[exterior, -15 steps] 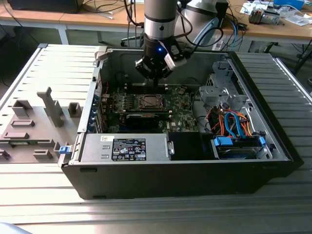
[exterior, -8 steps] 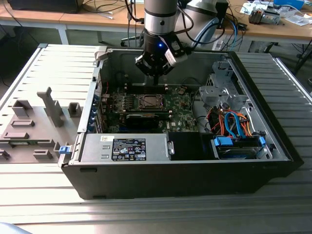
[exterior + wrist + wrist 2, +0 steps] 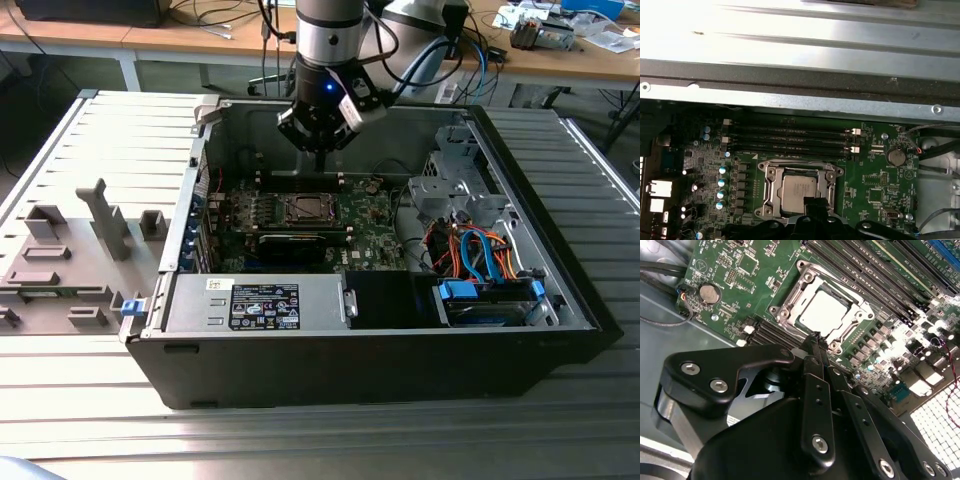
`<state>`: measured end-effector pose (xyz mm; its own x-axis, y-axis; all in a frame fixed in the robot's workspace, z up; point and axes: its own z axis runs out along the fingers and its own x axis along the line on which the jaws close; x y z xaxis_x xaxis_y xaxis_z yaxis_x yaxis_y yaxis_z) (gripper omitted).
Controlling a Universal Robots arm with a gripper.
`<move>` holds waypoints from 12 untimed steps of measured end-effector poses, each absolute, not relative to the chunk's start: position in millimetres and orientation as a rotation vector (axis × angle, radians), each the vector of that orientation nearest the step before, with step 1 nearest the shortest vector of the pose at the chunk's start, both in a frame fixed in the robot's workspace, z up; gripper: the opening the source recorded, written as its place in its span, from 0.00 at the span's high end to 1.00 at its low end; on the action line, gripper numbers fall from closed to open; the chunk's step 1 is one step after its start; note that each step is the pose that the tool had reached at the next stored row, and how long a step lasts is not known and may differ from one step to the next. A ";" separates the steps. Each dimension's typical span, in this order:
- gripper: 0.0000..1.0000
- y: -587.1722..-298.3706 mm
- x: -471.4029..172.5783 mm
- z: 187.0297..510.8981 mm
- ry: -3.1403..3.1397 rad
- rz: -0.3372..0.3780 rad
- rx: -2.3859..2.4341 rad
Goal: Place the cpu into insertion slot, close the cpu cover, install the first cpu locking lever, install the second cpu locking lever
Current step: 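Install the first cpu locking lever, then install the second cpu locking lever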
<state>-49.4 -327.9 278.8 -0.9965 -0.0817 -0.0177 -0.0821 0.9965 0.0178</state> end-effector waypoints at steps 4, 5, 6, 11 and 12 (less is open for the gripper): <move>0.89 -327.9 -49.4 279.0 3.122 0.029 -0.128; 0.89 -327.9 -49.4 279.0 3.122 0.029 -0.128; 0.89 -327.9 -49.4 279.1 3.122 0.029 -0.128; 0.89 -327.9 -49.4 279.1 3.122 0.029 -0.128; 0.89 -328.1 -49.4 279.2 3.122 0.028 -0.128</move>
<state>-49.4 -328.1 279.2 -0.9965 -0.0817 -0.0175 -0.0820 0.9965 0.0175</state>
